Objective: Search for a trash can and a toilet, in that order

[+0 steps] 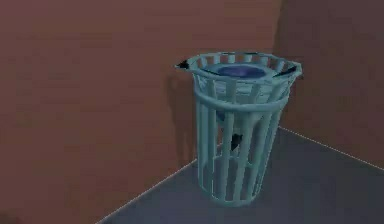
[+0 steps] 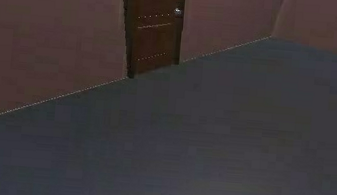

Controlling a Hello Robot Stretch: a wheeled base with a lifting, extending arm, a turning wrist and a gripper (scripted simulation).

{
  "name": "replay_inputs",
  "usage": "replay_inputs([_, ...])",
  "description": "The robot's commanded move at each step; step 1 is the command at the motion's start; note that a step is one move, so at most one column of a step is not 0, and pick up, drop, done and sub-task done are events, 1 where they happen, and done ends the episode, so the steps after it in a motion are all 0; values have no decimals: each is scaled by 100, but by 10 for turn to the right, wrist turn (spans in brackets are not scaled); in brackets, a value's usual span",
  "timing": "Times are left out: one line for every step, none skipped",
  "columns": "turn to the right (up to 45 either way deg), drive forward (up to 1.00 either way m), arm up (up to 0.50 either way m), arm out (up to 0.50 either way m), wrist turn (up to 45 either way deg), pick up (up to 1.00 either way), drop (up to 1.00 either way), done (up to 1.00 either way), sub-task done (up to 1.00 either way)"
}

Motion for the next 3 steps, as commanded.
replay_inputs([420,0,0,0,0,0,0,0,0])
replay_inputs([0,35,0,0,0,0,0,0,0])
replay_inputs([-360,0,0,0,0,0,0,0,0])
